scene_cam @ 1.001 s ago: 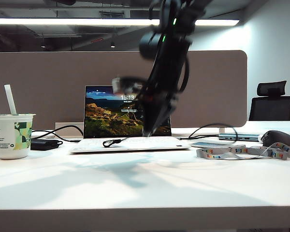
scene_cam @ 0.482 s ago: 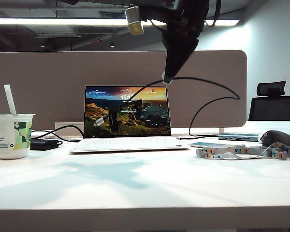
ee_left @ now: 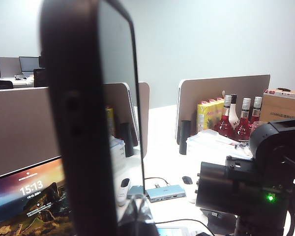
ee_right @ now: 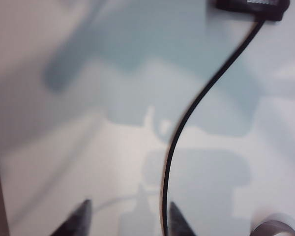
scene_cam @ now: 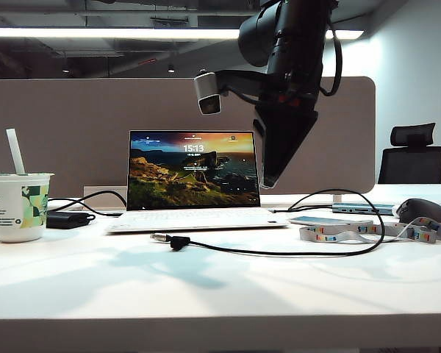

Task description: Pick up the black phone, pick up the charger plug, insert the charger plug into the phone's charging port, and finally place the connected phone back on the desk.

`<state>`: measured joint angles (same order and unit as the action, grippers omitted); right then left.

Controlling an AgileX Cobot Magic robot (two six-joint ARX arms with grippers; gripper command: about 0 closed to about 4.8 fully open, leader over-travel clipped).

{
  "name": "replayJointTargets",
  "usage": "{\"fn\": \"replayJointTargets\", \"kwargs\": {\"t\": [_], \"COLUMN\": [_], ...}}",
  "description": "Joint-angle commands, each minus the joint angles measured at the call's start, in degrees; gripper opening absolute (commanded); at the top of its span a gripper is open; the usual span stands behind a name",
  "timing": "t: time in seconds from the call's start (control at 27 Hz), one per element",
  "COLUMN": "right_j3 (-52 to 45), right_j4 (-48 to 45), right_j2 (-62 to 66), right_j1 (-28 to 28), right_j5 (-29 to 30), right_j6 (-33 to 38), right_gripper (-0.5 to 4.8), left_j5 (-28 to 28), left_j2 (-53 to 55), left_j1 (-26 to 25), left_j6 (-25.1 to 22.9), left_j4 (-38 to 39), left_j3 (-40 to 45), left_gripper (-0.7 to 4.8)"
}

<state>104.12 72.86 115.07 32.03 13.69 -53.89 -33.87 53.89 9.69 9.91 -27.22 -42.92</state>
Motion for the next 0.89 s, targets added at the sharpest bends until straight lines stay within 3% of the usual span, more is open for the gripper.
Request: {"fn": "replayJointTargets", "kwargs": {"t": [0.04,0.07,0.11,0.15,0.19,0.22,0.26,0.33,0.44,0.7,0.78,0.89], "right_j3": [0.3,0.3,0.3,0.3,0.3,0.3,0.3,0.2,0.2,0.2,0.2,0.2], "right_j4": [-1.5,-2.7,-6.0,-7.4,-11.3,-13.3,-17.8,-23.9,-29.4,-34.6,-35.7,-35.8], "right_j2": [-0.7,-0.8,-0.9,-0.9,-0.9,-0.9,-0.9,-0.6,0.4,6.3,7.7,8.8], "right_j1": [0.1,0.1,0.1,0.1,0.0,0.0,0.0,0.1,0.1,1.6,3.0,4.9], "right_j5": [0.4,0.5,2.2,3.3,5.2,5.6,5.7,6.0,6.6,16.3,17.6,12.3], "right_j6": [11.3,16.5,29.8,36.9,55.8,63.9,78.8,90.8,102.7,141.4,146.2,149.6], "right_gripper": [2.03,2.03,2.03,2.03,2.03,2.02,2.02,2.02,2.03,2.13,2.12,2.12], "left_j5": [0.0,0.0,0.0,0.0,0.0,0.0,0.0,0.0,0.0,-0.8,-0.9,-1.0], "left_j2": [-0.3,-0.3,-0.3,-0.3,-0.3,-0.3,-0.3,-0.3,-1.1,-6.1,-7.6,-9.5], "left_j1": [0.0,0.0,0.0,0.0,0.0,0.0,0.0,0.0,0.0,0.0,0.1,0.1], "left_j6": [0.0,0.0,0.0,0.0,0.0,0.0,0.0,0.0,0.0,0.0,0.0,0.0], "left_j4": [-2.4,-2.4,-2.4,-2.4,-2.4,-2.4,-2.4,-2.5,-2.6,-1.8,-1.6,-0.9], "left_j3": [-0.5,-0.5,-0.5,-0.5,-0.5,-0.5,-0.5,-0.5,-0.5,-0.5,-0.5,-0.5], "left_gripper": [-0.06,-0.06,-0.06,-0.06,-0.06,-0.06,-0.06,-0.06,-0.06,-0.06,-0.06,-0.06]}}
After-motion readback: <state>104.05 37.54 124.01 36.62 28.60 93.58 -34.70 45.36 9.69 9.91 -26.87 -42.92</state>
